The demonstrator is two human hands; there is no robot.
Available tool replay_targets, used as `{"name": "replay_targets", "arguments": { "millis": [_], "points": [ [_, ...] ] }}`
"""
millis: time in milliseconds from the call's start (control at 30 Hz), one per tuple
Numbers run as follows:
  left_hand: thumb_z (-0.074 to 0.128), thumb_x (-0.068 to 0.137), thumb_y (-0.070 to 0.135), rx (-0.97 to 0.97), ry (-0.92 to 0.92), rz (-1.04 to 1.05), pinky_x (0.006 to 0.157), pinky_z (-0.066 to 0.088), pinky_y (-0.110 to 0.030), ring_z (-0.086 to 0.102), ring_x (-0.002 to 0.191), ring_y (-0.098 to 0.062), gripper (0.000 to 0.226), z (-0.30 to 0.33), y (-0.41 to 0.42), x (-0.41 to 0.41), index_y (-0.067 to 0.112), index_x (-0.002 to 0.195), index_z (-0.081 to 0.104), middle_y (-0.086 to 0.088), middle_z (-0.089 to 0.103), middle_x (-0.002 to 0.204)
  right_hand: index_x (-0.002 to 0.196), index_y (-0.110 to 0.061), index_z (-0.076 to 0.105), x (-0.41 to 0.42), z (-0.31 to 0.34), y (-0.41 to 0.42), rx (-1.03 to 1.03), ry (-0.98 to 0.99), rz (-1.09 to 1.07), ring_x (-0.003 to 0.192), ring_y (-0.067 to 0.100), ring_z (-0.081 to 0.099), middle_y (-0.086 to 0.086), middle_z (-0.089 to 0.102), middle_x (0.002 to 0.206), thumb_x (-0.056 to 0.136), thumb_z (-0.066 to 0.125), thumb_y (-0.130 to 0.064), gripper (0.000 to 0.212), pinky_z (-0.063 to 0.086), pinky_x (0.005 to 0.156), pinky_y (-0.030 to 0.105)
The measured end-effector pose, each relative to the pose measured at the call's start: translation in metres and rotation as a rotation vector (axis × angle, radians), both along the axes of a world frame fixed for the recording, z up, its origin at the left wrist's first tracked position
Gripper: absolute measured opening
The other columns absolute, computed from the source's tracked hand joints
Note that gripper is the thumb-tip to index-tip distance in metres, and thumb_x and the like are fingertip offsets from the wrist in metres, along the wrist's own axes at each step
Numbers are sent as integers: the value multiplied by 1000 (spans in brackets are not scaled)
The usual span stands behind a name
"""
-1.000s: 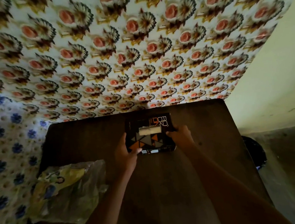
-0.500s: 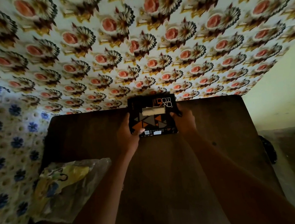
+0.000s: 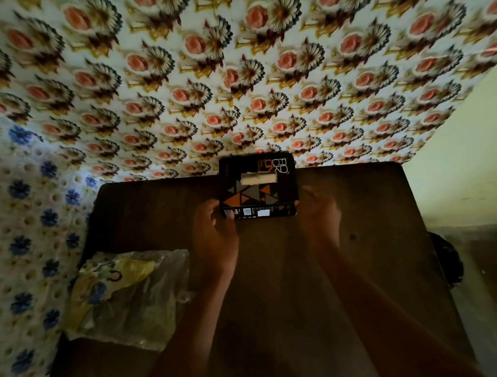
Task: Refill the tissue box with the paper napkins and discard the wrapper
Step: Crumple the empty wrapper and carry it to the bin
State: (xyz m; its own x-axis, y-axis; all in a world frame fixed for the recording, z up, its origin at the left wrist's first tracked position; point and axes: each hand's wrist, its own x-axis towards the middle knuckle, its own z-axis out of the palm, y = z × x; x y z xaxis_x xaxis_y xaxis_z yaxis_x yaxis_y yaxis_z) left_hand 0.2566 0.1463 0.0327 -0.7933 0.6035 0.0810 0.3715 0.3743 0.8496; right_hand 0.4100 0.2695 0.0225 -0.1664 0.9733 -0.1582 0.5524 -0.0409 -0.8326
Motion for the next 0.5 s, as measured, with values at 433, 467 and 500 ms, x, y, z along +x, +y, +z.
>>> {"name": "replay_targets", "arguments": {
  "millis": [433,467,500],
  "points": [
    [63,98,28,132,-119,235,94,60,-41,66,110,-6,24,42,-109,36,24,121,64,8,68,119,114,-17,69,-24,46,-118,-93,252,204,91,-4,66,-8,72,104,94,67,-13,20,51,67,8],
    [63,98,24,123,-134,257,94,60,-38,66,108,-2,22,41,-116,30,23,120,65,8,69,117,112,-19,69,-29,46,-125,-106,254,215,91,-3,67,-9,72,102,95,66,-14,18,50,69,11],
    [62,98,22,139,-150,275,93,60,-33,65,106,3,22,35,-125,21,23,120,65,9,68,117,110,-22,69,-37,47,-135,-124,249,233,91,-2,67,-10,72,100,95,66,-14,17,50,72,13]
  ]
}}
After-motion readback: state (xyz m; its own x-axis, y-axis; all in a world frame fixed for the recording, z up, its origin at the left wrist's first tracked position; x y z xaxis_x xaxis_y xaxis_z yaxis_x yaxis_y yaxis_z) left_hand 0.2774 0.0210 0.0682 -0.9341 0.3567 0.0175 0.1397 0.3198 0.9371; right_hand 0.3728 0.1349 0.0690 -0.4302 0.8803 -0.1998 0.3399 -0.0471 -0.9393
